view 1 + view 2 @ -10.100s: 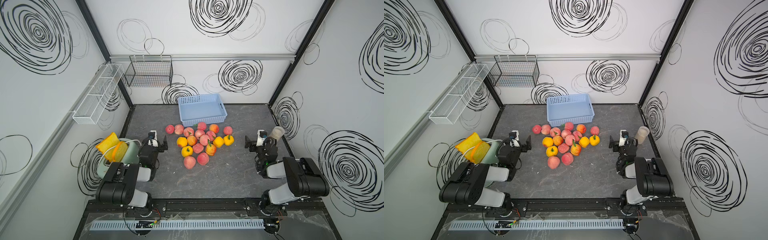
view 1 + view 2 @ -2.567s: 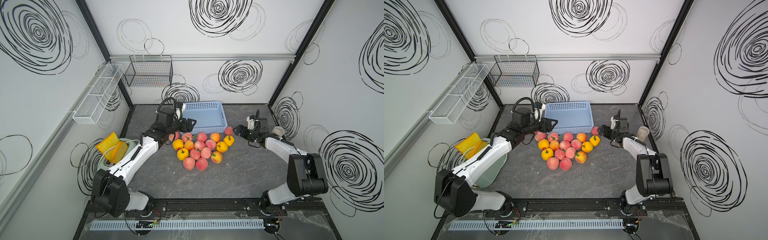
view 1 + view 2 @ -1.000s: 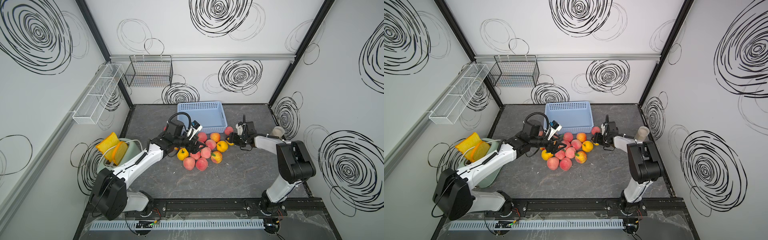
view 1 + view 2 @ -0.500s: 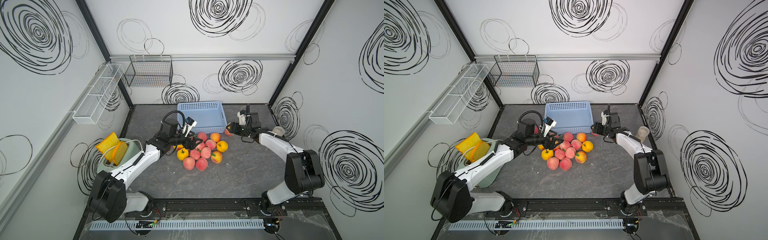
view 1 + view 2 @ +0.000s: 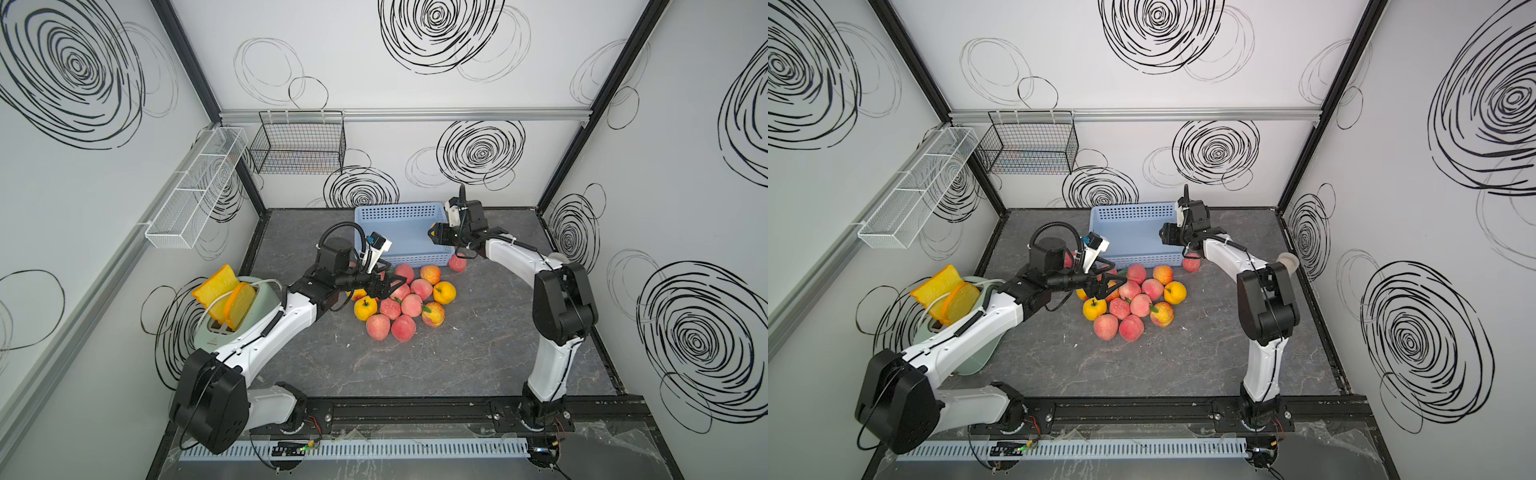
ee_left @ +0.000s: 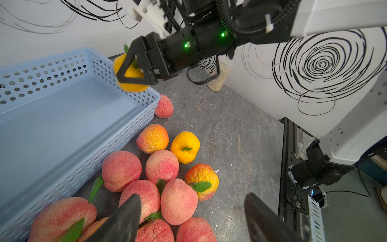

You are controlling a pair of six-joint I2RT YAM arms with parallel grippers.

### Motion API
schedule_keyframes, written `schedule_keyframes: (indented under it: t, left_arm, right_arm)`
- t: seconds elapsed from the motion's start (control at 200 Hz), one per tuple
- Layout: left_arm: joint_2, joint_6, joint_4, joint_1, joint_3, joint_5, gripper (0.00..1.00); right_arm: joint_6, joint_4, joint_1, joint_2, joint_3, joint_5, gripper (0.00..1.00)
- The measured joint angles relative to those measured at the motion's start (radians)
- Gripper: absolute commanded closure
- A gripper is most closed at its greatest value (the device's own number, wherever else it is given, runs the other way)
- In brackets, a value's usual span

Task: Put the peaches into the basket
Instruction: Place the peach in the basket.

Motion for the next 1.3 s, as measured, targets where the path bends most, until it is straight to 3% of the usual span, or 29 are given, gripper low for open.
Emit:
schedule_keyframes:
  t: [0.21,0.83,1.301]
  left_arm:
    - [-0.006,-0.003,0.003,0.0,0.0,-0.01,0.17]
    - [-0.013,-0.01,-0.012,-0.01,0.005,-0.032,0.16]
    - [-0.016,-0.028,-0.026,-0.006,0.006,-0.066,0.14]
  right_arm:
    - [-0.023,-0.033,0.027,0.124,0.087,0.071,0.43]
    - [-0.031,-0.092,0.039,0.282,0.191,0.15,0.43]
    - [-0.011,-0.099,0.039,0.301,0.216,0.206,0.24]
